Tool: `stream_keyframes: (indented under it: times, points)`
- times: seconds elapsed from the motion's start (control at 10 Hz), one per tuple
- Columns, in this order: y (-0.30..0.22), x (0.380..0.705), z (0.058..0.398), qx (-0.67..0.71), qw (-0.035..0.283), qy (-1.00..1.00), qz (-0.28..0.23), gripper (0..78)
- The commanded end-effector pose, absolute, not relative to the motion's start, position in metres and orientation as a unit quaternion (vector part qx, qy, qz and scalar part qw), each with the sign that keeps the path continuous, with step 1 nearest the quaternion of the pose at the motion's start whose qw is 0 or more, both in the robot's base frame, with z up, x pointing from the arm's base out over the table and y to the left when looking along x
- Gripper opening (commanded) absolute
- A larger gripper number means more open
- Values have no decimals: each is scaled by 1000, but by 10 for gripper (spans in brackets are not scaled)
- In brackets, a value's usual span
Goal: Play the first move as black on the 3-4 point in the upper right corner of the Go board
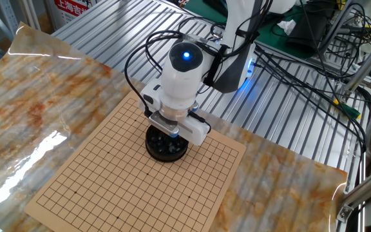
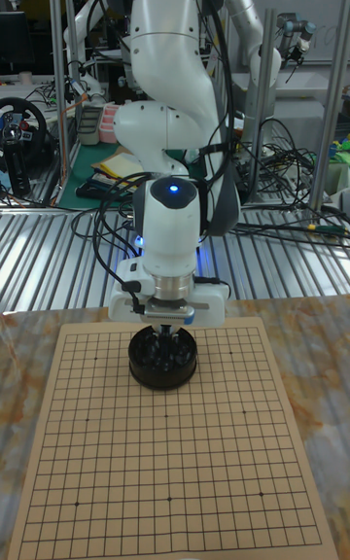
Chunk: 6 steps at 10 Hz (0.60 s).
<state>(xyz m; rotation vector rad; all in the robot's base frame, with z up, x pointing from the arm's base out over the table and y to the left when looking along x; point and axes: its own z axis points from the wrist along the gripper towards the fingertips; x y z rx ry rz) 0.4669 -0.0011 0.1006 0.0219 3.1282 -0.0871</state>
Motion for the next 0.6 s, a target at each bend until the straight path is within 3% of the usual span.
stream_keyframes:
  times: [0.1, 0.4, 0.6]
  points:
    - [-1, 467, 101, 6, 7, 1000, -28, 12]
    - [-1, 466, 100, 24, 32, 998, -51, 12]
    - [-1, 466, 100, 19, 29, 998, -50, 12]
